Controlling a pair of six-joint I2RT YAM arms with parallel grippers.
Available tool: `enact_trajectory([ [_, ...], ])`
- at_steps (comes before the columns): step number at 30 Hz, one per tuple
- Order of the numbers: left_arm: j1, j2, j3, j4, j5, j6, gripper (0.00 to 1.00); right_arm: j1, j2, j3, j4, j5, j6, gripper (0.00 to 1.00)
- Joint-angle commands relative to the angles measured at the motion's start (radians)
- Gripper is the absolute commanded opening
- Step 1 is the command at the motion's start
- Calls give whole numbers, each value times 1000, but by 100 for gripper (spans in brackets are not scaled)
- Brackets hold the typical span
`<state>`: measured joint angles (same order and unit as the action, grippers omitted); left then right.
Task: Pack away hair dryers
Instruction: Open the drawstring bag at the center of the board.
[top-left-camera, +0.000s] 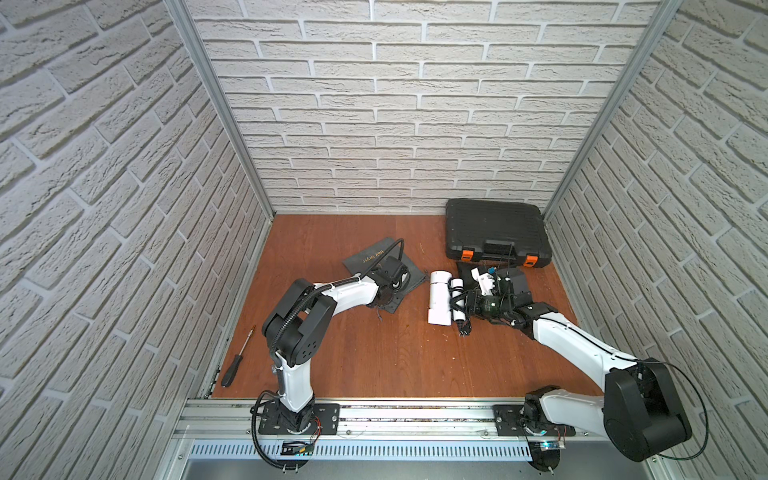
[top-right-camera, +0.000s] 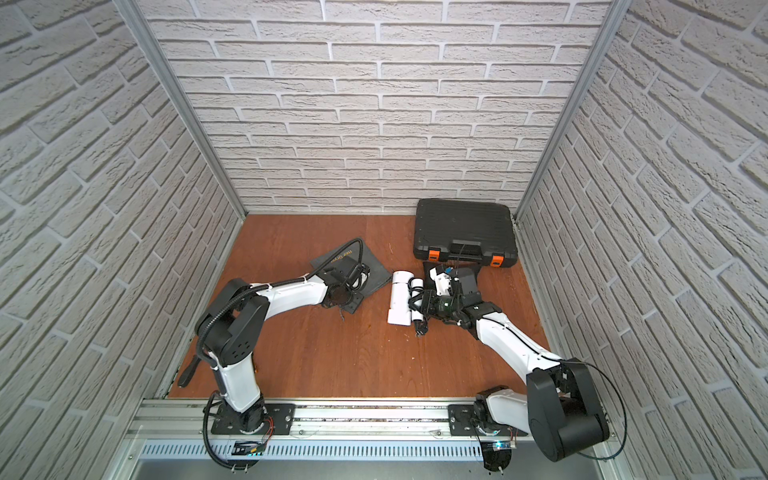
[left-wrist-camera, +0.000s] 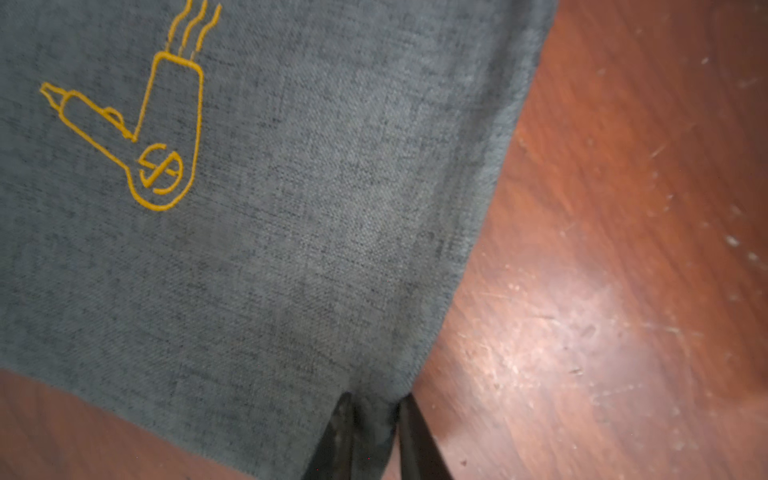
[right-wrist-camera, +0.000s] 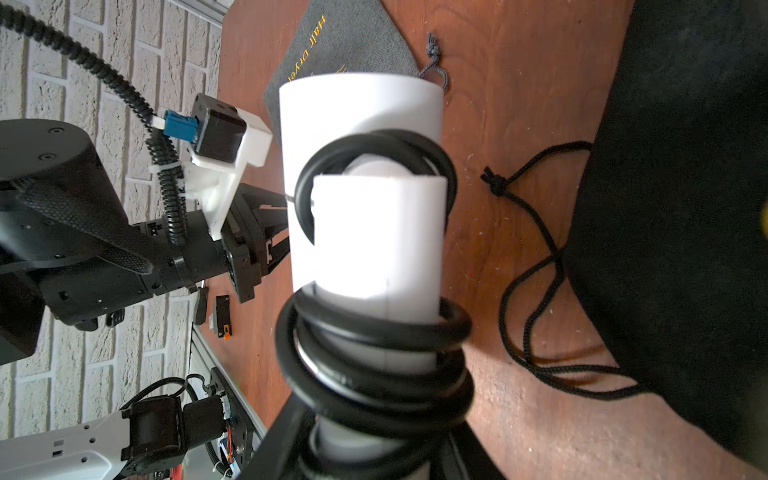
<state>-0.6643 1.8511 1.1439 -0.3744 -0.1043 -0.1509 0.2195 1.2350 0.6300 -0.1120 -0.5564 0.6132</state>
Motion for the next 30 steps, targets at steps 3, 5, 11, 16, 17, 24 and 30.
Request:
enact_trajectory([
  [3, -5, -6, 15, 17, 24, -7, 17, -3, -15, 5, 68, -22, -17, 3],
  [5, -6, -18, 10, 30, 37, -9, 16, -3, -15, 1, 69, -22, -17, 3],
  [11, -6, -41, 7, 38, 37, -10, 2, -3, -13, -2, 67, -20, -20, 3],
  [16, -7, -64, -1, 57, 17, -11, 0, -1, 9, 2, 54, -26, -43, 3],
  [17, -10, -75, -5, 65, 6, -10, 0, 2, 18, 1, 52, -31, -52, 3],
  [24, -69, -150, -16, 109, -94, 51, 0, 103, 100, 13, 48, 0, -111, 3],
  [30, -109, -203, -62, 183, -152, 97, 0, 211, 173, 46, 138, 35, -90, 3],
])
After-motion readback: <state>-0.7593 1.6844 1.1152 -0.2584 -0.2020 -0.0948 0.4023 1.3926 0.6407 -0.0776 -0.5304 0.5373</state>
